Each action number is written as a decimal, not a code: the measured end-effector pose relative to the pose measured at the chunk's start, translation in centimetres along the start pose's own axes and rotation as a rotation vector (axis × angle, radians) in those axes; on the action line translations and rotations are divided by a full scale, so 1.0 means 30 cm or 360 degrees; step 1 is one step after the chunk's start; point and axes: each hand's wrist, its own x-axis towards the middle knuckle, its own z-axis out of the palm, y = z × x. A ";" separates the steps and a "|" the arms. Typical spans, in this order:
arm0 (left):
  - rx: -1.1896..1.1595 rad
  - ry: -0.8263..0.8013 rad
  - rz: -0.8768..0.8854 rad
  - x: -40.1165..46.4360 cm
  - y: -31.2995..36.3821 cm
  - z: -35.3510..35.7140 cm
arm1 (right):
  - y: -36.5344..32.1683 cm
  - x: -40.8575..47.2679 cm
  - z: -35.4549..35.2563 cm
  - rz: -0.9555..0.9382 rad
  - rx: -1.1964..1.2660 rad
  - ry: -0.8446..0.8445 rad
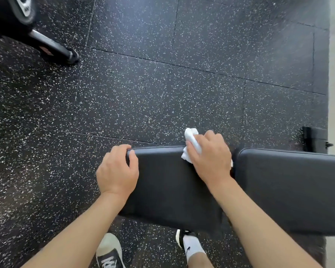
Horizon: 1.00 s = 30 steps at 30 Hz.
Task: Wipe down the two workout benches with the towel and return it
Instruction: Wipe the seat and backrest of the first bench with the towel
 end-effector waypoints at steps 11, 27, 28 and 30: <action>0.0032 -0.0031 0.0021 0.011 0.012 -0.011 | -0.232 0.190 0.067 -0.0706 0.0533 -0.0596; -0.0026 -0.0048 0.0066 0.019 -0.018 0.002 | -0.331 0.160 0.064 -0.0506 0.0472 -0.0439; -0.0034 -0.0051 0.0058 0.020 -0.017 0.003 | -0.380 0.160 0.078 -0.0510 0.0506 -0.0451; -0.0051 -0.0051 0.0051 0.018 -0.018 0.003 | -0.396 0.162 0.082 -0.0499 0.0568 -0.0461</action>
